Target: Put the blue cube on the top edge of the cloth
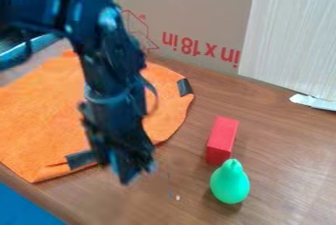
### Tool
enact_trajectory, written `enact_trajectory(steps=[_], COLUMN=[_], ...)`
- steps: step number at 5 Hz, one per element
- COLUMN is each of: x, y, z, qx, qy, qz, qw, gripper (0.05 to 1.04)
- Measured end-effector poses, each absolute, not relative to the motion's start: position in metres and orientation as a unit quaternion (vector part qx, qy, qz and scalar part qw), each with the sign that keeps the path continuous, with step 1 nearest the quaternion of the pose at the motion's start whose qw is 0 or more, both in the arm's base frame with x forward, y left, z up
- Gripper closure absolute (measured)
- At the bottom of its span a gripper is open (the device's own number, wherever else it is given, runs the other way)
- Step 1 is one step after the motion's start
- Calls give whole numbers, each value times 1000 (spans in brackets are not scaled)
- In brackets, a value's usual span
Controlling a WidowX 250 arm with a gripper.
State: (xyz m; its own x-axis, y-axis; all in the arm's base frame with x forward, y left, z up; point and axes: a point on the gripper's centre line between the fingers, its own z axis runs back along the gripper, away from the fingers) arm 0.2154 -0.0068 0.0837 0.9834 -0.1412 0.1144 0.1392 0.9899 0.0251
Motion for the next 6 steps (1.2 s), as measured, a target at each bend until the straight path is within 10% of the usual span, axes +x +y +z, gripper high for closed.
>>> enact_trajectory(steps=[6], x=[354], y=[79], z=[84], qx=[60], qy=[-97], qz=[137], qw=[984], gripper=[578])
